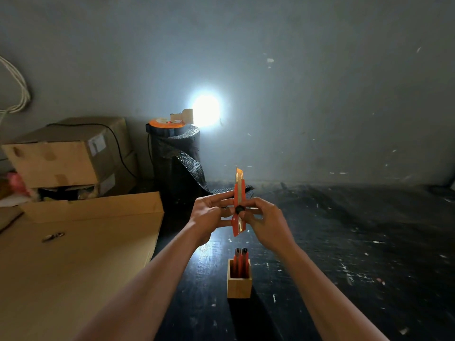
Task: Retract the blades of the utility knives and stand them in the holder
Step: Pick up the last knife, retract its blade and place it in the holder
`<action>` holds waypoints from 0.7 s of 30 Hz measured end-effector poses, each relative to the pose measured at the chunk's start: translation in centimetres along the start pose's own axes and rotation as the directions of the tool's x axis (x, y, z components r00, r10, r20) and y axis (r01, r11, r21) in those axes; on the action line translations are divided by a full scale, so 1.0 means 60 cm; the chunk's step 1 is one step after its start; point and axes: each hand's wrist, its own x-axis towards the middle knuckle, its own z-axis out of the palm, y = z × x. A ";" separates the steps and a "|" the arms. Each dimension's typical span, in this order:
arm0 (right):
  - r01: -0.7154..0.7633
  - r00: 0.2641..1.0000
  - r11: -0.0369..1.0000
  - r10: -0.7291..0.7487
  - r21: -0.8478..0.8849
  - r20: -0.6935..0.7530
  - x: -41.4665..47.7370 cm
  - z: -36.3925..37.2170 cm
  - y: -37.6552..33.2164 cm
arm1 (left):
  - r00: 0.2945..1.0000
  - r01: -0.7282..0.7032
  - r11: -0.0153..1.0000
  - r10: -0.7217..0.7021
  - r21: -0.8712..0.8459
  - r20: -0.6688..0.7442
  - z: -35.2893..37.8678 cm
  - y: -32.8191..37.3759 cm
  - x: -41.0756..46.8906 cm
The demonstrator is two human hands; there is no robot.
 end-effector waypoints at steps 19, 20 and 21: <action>0.037 0.996 0.997 -0.031 -0.066 0.086 -0.005 -0.006 -0.013 | 0.994 -0.074 0.993 0.081 0.096 -0.068 0.000 0.019 0.018; 0.036 0.996 0.997 -0.030 -0.065 0.084 -0.008 -0.005 -0.013 | 0.994 -0.076 0.991 0.084 0.109 -0.069 0.002 0.018 0.018; 0.036 0.996 0.997 -0.031 -0.062 0.081 -0.011 -0.004 -0.013 | 0.993 -0.078 0.990 0.088 0.118 -0.074 0.002 0.018 0.018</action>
